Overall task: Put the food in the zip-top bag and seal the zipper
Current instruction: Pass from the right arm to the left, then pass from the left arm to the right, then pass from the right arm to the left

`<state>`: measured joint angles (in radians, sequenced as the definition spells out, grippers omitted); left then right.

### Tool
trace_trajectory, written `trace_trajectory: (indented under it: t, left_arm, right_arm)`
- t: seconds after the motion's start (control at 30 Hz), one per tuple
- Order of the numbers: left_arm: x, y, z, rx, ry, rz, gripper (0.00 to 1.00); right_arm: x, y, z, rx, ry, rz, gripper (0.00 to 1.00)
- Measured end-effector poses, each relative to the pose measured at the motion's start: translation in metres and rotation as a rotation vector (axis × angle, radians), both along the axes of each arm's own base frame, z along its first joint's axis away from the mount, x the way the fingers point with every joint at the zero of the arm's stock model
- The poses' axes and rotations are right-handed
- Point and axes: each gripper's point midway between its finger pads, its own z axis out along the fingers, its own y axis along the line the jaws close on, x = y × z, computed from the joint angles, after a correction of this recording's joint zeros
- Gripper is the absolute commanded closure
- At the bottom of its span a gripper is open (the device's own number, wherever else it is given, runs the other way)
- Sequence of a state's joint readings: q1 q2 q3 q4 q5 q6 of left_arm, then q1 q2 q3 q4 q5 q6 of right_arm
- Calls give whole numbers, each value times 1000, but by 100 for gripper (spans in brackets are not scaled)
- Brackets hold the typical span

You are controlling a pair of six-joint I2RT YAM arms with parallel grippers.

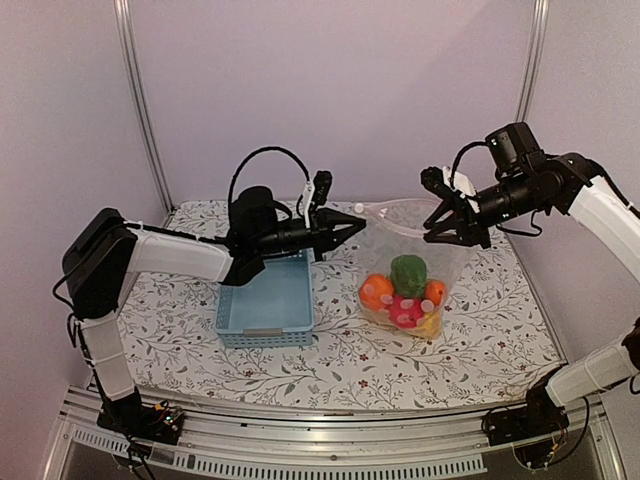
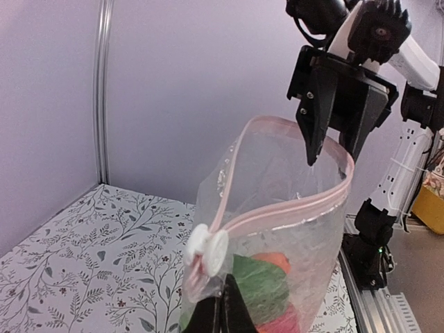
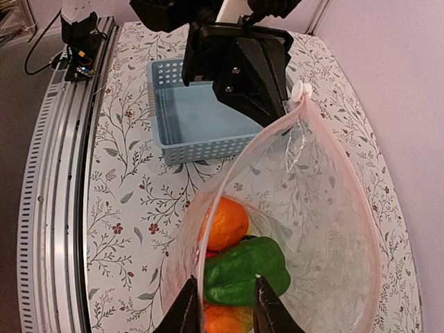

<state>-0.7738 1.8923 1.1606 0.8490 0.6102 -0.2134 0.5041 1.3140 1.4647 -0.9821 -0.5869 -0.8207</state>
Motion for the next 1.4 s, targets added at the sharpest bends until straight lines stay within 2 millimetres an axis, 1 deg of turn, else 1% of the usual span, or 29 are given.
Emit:
trace_trajectory:
  t: [0.13,0.23,0.37,0.53,0.6,0.67,0.8,0.87,0.9,0.93,1.03,1.17,1.2,1.37,1.4]
  left_arm:
    - [2,2,3,3,5,20,100]
    - [-1,3,9,12,1,34,100]
    - [-4,4,15,33,-8,64,100]
    - [-14,3,23,51,-25,88,100]
    - [-19,0,24,62,-36,92,100]
    - [-27,-4,24,80,-49,94,100]
    - [-39,-9,25,103,-75,92,100]
    - [-42,-9,24,114,-83,97,86]
    - [-42,-9,23,121,-85,101,80]
    - [-42,-9,21,127,-86,104,76]
    - [-41,-8,15,143,-84,115,71]
    - [-40,-7,15,145,-90,126,71]
    - [-40,-7,15,145,-91,127,73]
    - [-43,-8,17,137,-93,108,85]
    - [-44,-9,17,135,-93,103,88]
  right_arm:
    - [17,10,7,8,22,-34,74]
    - [23,18,8,3,29,-41,73]
    - [22,35,4,-13,47,-32,69]
    - [21,51,3,-22,62,-27,68]
    - [21,55,4,-22,67,-34,70]
    - [24,60,6,-17,78,-44,74]
    - [32,67,3,-11,100,-66,92]
    - [35,70,-2,-15,119,-75,100]
    - [36,71,-3,-16,121,-74,100]
    - [36,71,-5,-16,129,-76,100]
    - [34,73,-4,-8,137,-64,100]
    - [27,78,-4,-1,143,-31,100]
    - [25,79,-5,-1,143,-22,100]
    - [17,82,-7,-4,141,10,100]
    - [16,82,-7,-5,140,12,99]
